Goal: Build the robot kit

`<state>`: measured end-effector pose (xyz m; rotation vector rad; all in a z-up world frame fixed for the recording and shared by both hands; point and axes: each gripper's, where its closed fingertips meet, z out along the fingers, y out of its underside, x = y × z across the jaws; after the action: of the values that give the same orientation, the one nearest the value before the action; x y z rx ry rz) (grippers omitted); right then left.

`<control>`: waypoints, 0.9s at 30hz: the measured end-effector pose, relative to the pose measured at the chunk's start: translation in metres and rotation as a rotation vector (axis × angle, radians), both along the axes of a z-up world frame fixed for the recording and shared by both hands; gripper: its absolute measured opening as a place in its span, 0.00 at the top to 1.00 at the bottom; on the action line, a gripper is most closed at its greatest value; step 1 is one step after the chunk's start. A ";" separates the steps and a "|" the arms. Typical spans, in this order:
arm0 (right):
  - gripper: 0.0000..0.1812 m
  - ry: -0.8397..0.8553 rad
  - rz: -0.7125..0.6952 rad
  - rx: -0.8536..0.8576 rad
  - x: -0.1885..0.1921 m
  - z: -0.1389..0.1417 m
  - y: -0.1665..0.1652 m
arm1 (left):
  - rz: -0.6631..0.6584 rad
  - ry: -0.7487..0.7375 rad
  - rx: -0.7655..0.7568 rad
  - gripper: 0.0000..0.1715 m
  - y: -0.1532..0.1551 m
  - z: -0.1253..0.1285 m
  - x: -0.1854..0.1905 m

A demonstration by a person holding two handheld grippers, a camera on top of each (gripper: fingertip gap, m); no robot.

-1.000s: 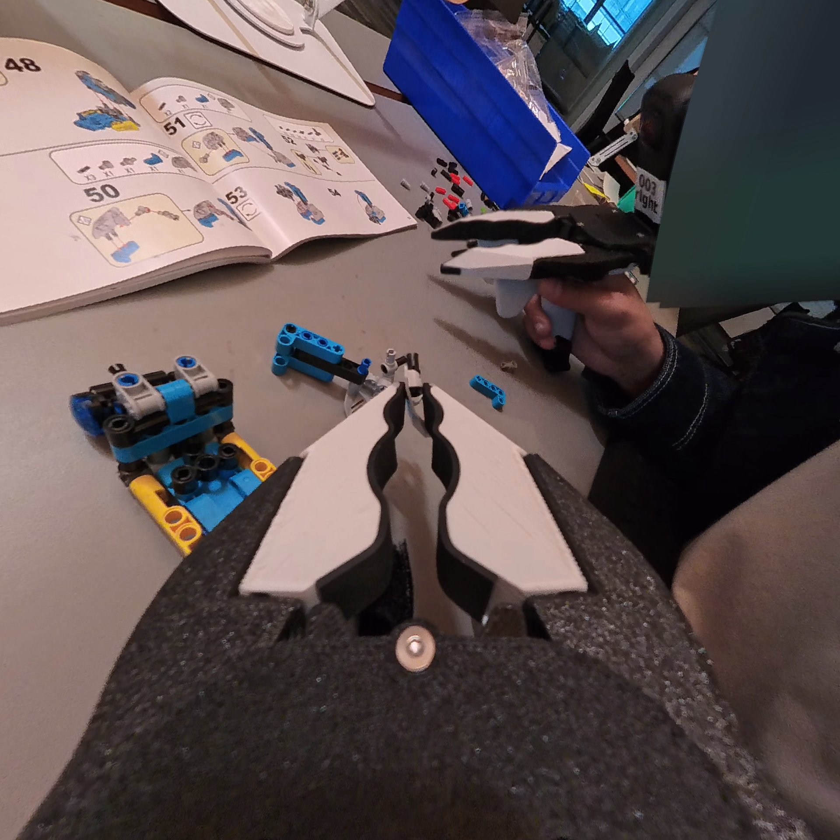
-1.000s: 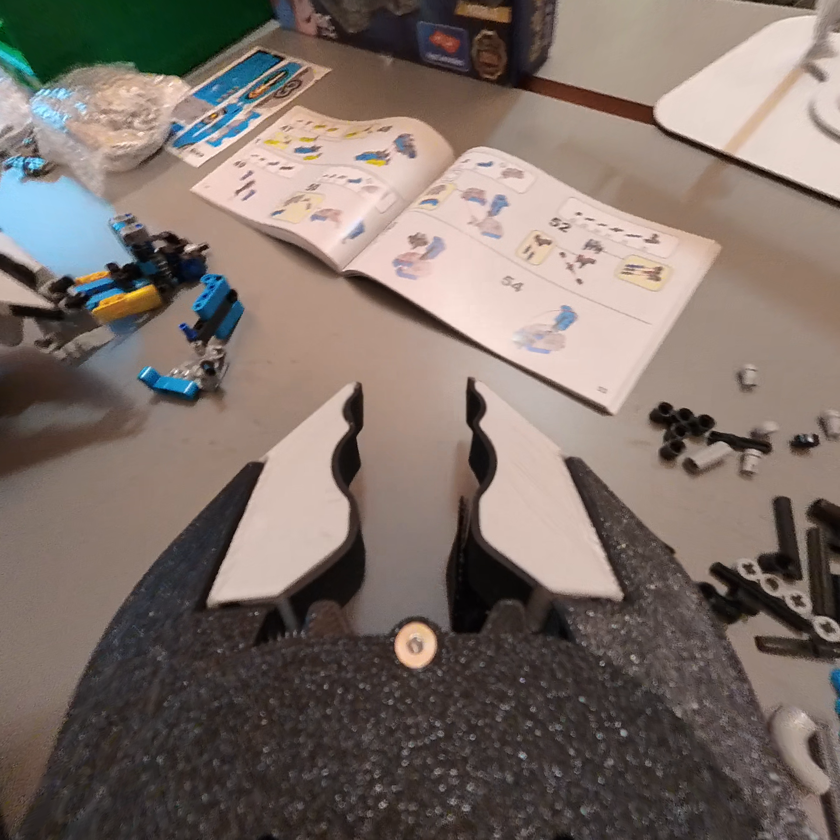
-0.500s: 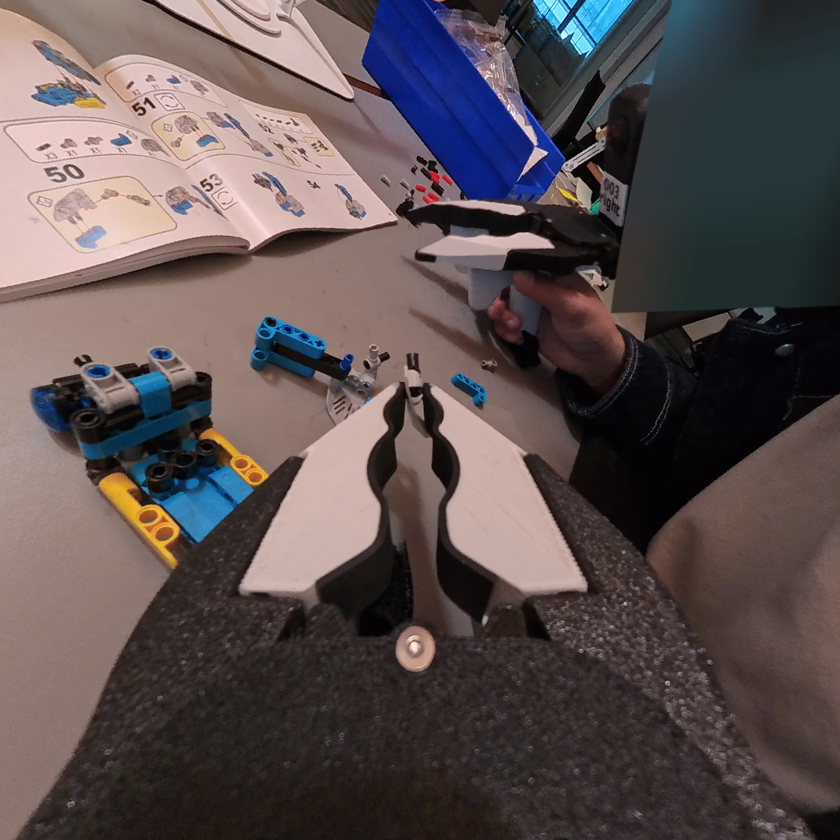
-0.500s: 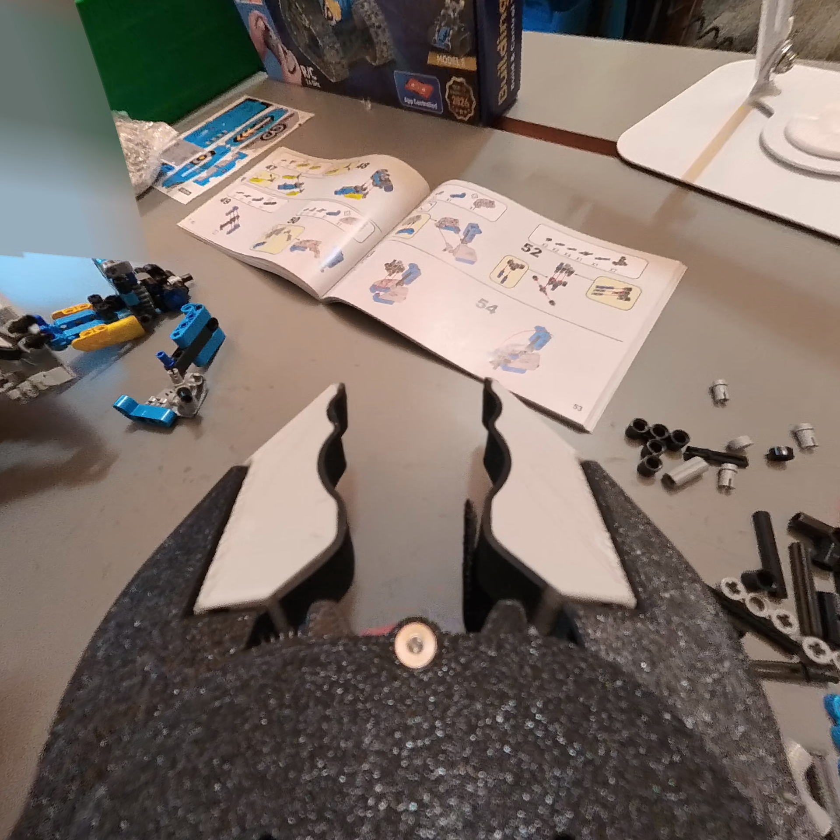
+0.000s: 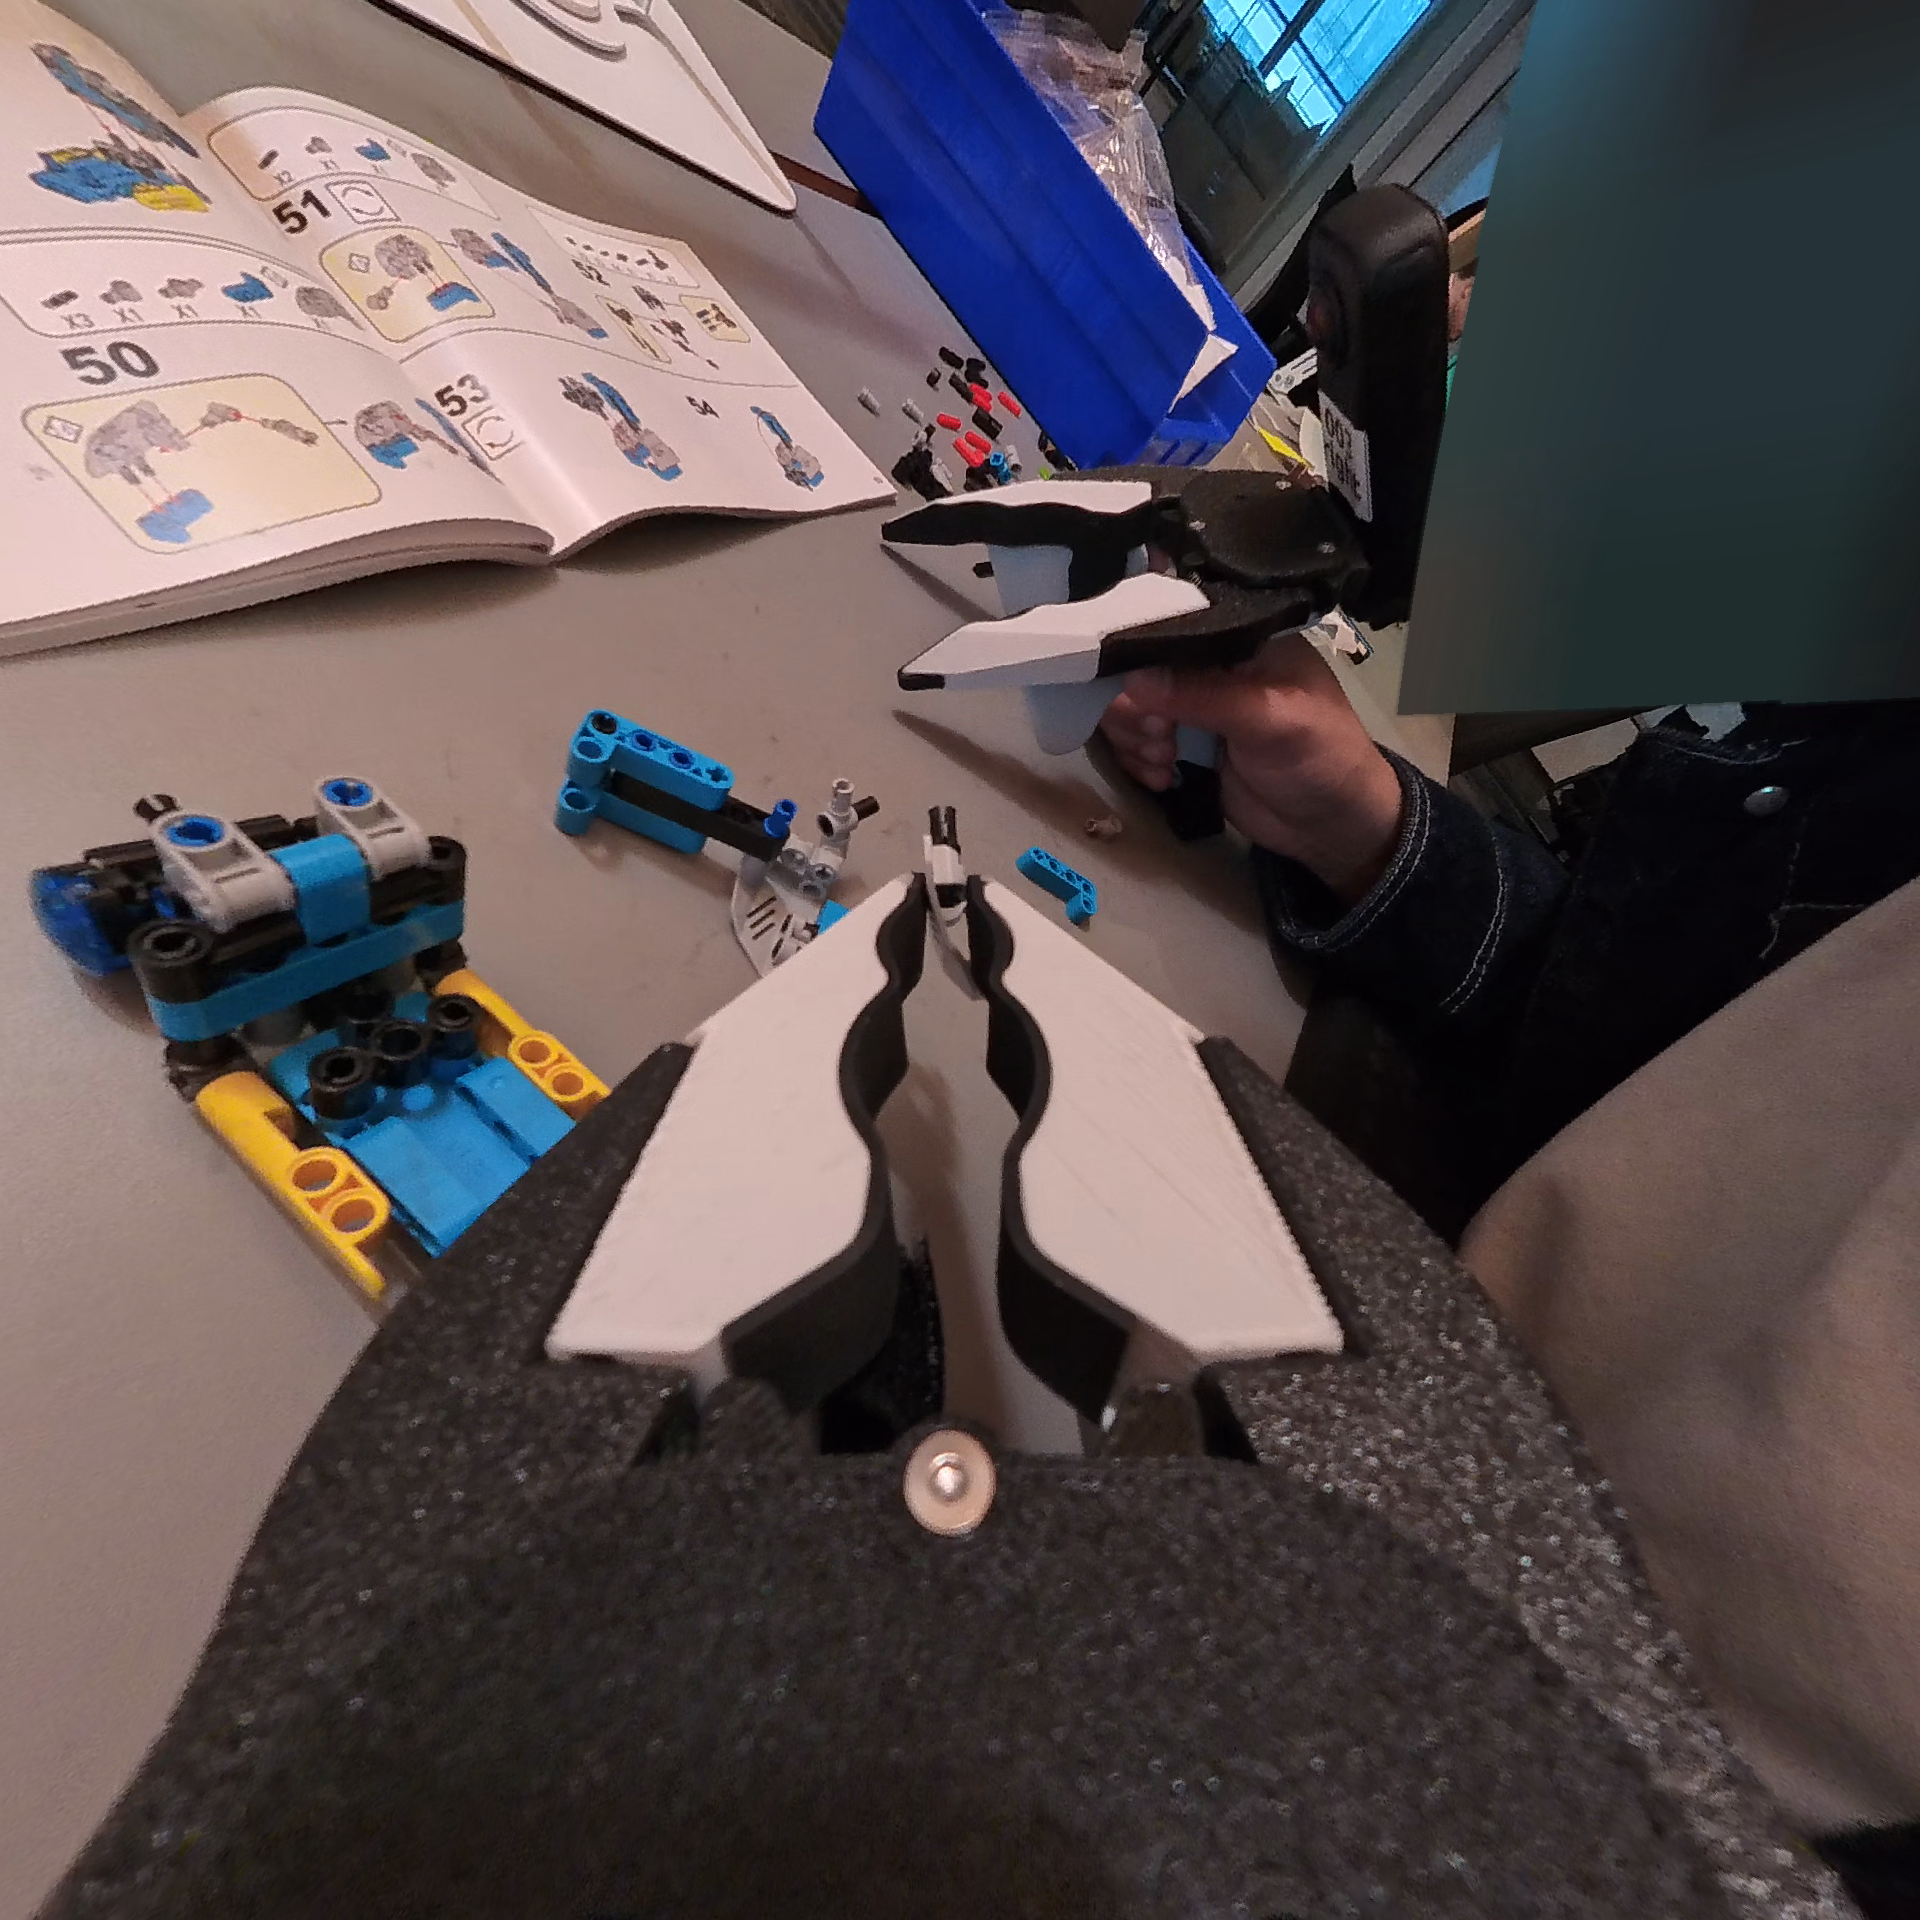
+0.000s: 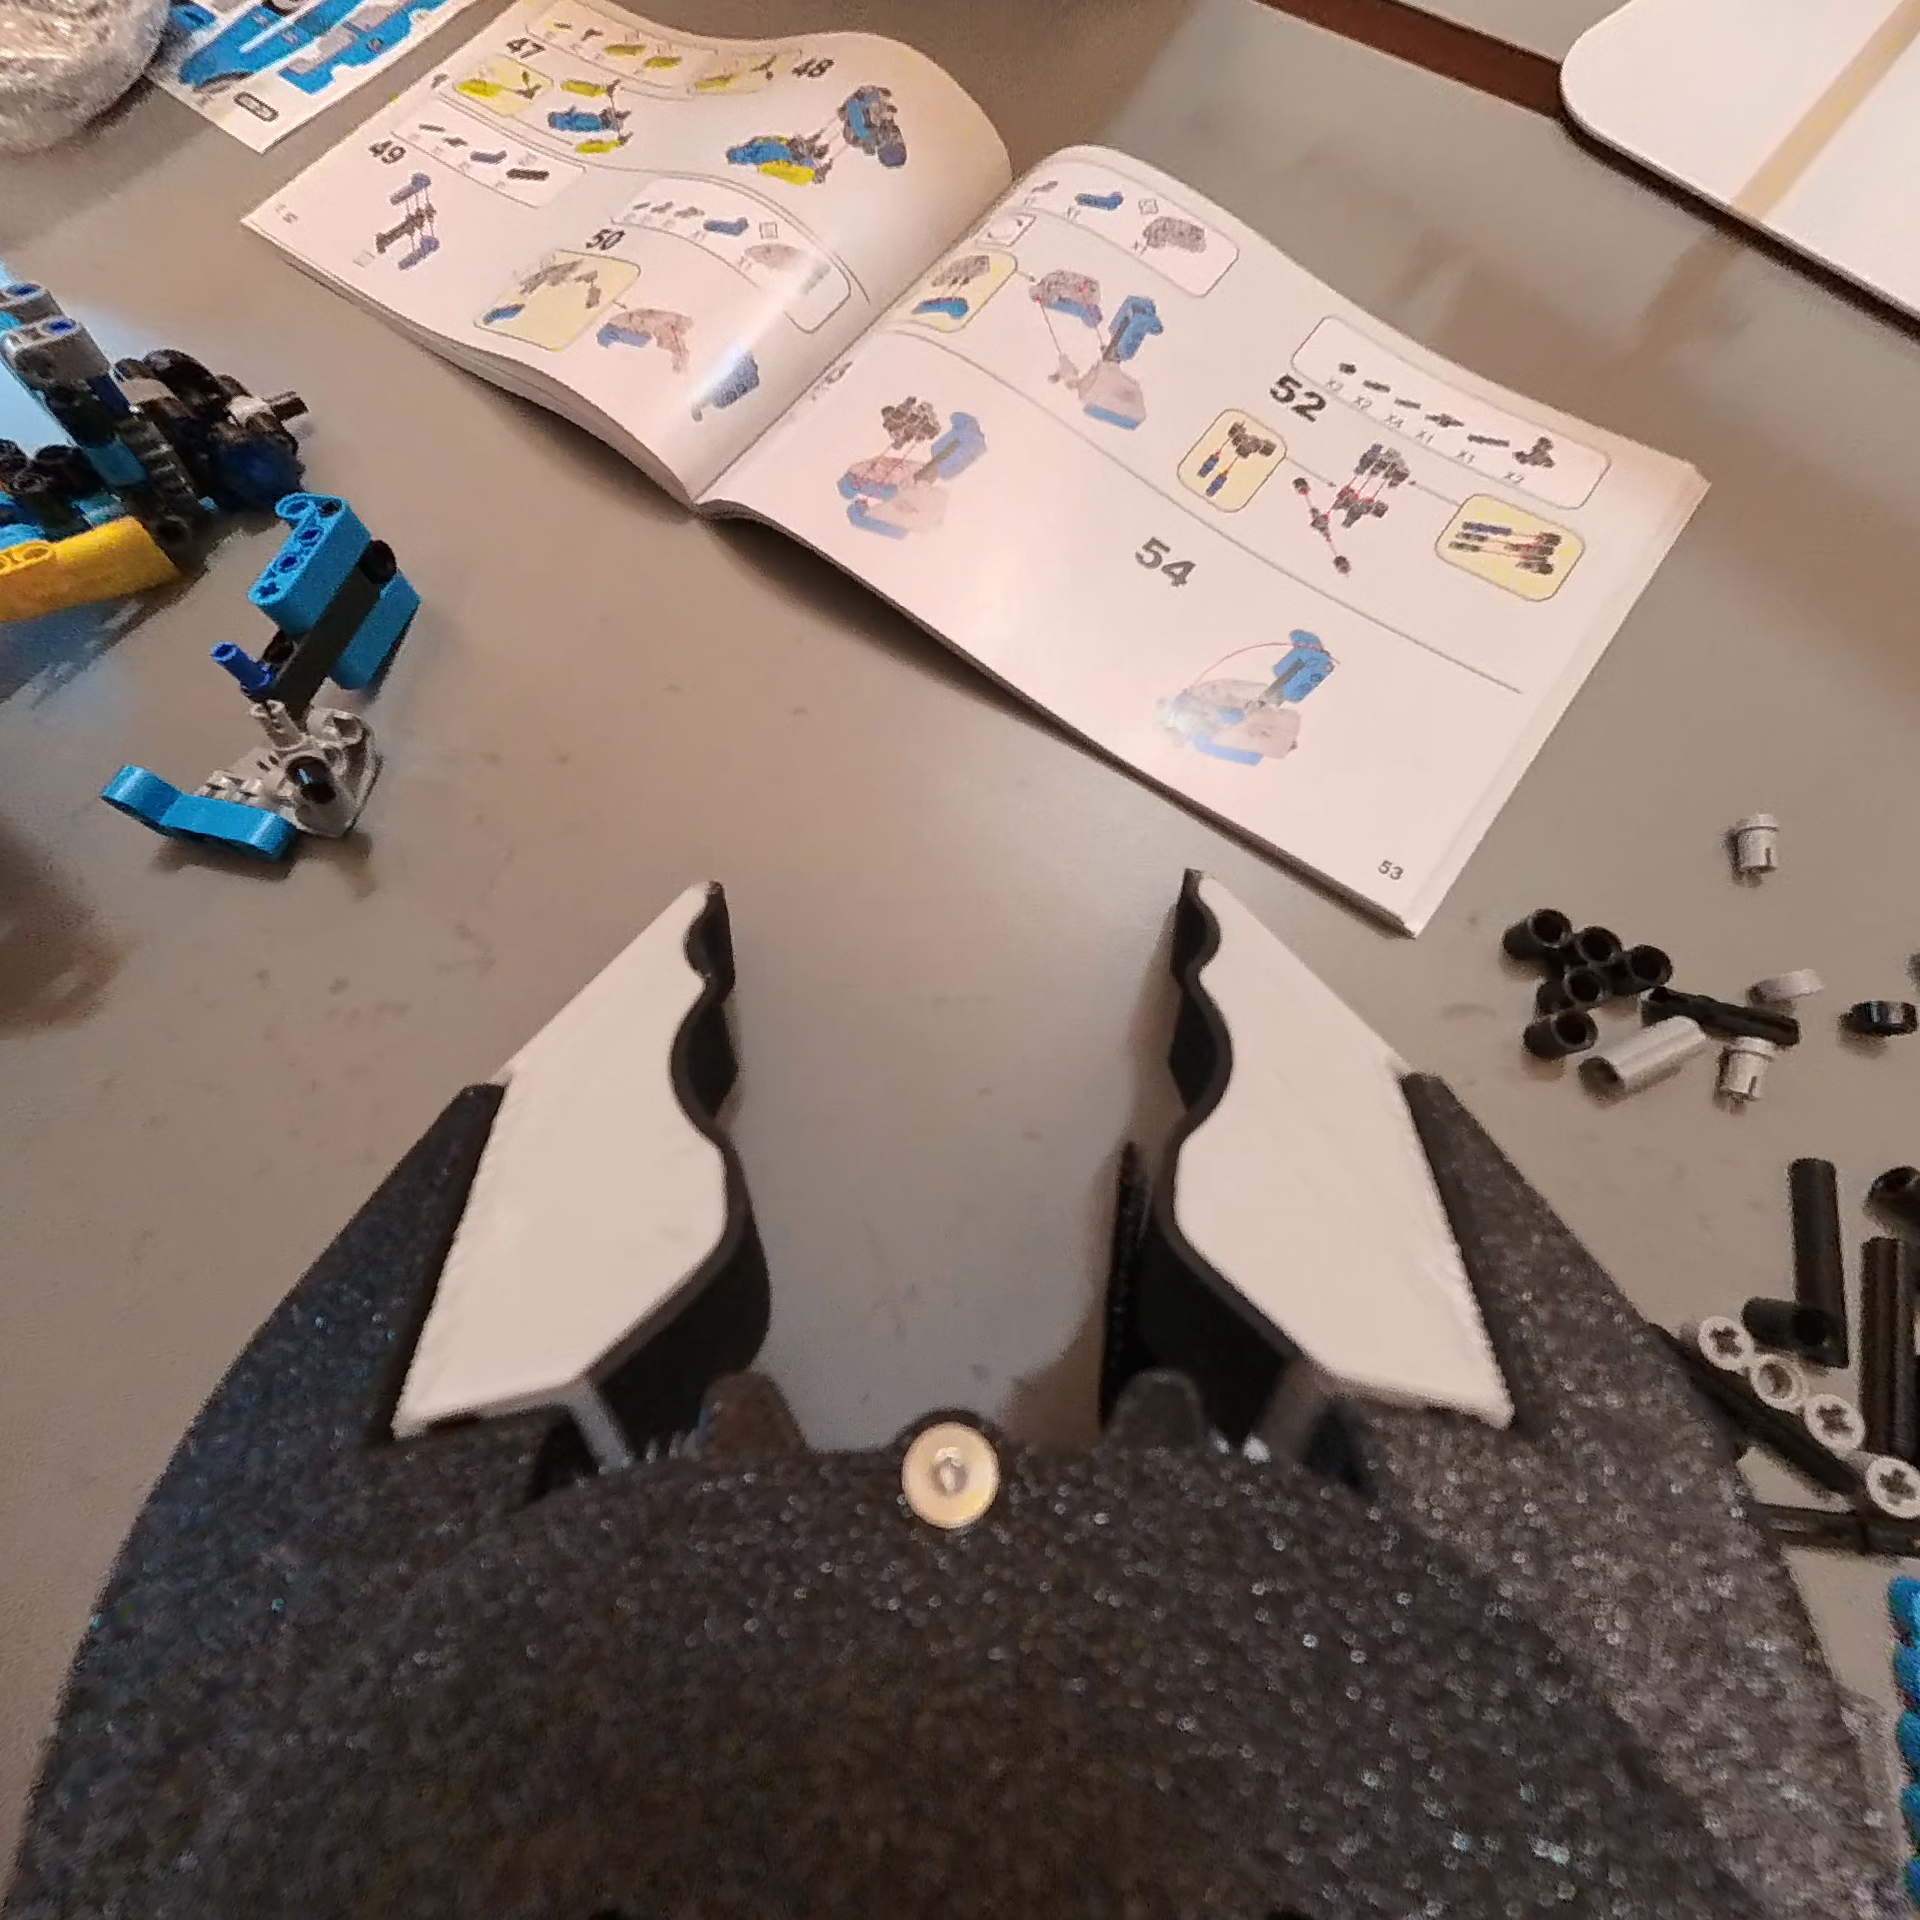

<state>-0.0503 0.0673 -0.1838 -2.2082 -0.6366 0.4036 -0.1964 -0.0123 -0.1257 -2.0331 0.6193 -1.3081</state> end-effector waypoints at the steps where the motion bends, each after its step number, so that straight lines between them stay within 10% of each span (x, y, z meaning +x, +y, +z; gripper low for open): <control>1: 0.53 0.005 -0.001 -0.003 0.000 0.000 0.000 | -0.001 -0.001 -0.002 0.96 0.000 0.000 0.000; 27: 0.65 0.014 0.021 0.078 -0.009 0.011 0.042 | -0.003 0.011 0.000 0.96 0.000 -0.003 0.000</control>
<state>-0.0592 0.1096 -0.1727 -2.1246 -0.6584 0.3980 -0.1963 -0.0123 -0.1289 -2.0413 0.6277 -1.2991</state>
